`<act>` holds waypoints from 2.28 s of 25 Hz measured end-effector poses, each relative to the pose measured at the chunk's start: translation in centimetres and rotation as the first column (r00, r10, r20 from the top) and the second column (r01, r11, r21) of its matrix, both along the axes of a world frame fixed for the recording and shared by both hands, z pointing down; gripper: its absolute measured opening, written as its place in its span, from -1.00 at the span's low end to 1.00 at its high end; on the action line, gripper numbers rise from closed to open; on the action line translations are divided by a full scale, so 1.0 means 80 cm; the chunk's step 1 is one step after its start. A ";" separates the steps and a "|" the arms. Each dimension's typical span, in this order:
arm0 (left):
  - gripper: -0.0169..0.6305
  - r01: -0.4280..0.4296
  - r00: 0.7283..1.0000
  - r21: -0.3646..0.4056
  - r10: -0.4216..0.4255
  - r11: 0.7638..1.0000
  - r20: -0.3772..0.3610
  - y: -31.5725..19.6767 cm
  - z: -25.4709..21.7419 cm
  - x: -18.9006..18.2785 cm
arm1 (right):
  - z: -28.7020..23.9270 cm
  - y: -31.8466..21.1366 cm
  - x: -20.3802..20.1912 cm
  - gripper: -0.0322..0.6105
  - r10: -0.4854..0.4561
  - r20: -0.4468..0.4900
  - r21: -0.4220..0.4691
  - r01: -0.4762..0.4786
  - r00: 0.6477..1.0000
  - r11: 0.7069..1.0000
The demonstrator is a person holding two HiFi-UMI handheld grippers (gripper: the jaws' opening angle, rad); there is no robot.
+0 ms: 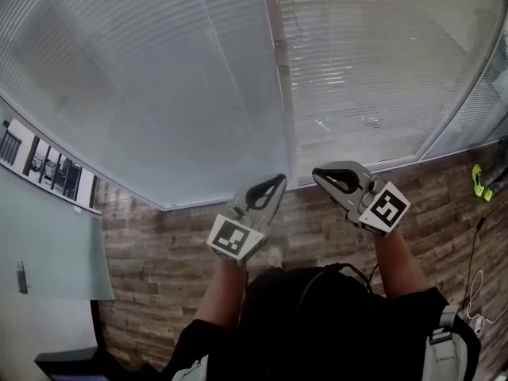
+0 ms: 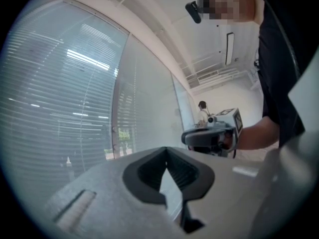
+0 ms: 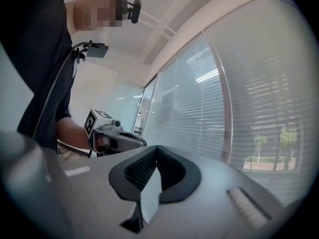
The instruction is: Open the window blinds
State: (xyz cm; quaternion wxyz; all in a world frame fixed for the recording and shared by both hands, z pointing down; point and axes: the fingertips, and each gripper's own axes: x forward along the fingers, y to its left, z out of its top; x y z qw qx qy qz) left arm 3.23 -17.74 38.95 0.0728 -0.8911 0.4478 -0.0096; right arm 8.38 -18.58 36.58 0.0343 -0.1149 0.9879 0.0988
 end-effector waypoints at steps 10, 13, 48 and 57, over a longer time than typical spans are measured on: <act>-0.93 -0.060 0.998 -0.032 0.060 0.998 -0.008 -0.068 -0.006 -0.058 | -0.007 -0.073 -0.054 -0.88 0.083 -0.007 -0.011 -0.083 0.996 0.996; -0.93 -0.078 0.997 0.002 0.078 0.997 -0.008 -0.086 -0.006 -0.074 | -0.004 -0.088 -0.064 -0.88 0.113 -0.011 -0.020 -0.114 0.993 0.993; -0.93 -0.229 0.973 -0.039 0.227 0.973 -0.038 -0.172 -0.005 -0.150 | 0.004 -0.200 -0.121 -0.88 0.347 -0.014 -0.040 -0.347 0.938 0.937; -0.93 -0.209 0.977 -0.038 0.208 0.977 -0.039 -0.177 -0.003 -0.150 | 0.006 -0.218 -0.111 -0.88 0.372 -0.087 -0.017 -0.375 0.924 0.927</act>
